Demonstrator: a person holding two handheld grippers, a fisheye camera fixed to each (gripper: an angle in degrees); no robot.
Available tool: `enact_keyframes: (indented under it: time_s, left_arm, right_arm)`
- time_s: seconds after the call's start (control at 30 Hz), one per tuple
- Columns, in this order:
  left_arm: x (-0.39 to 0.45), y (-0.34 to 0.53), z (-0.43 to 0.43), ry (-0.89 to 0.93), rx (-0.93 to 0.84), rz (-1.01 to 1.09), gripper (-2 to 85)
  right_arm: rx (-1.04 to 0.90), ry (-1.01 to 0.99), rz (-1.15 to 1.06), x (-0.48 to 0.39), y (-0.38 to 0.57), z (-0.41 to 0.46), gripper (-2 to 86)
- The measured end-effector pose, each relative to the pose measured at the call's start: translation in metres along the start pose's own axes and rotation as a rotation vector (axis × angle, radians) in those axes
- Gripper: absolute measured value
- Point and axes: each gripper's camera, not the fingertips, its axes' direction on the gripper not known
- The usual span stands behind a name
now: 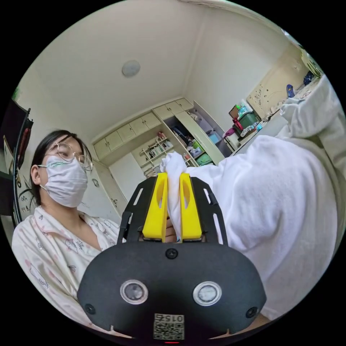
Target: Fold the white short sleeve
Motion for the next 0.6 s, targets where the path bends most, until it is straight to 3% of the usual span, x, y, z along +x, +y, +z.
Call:
enact_keyframes:
  time_s: [0.3,0.6]
  left_arm:
    - [0.024,0.031,-0.006,0.013,-0.024,0.000,13.9]
    - [0.062,0.047,-0.049,0.006,-0.007,0.009,13.9]
  right_arm:
    - [-0.052,0.198,-0.192,-0.131,-0.006,-0.067,6.4]
    - [-0.086,0.146,-0.179,-0.159,0.007,-0.100,5.7]
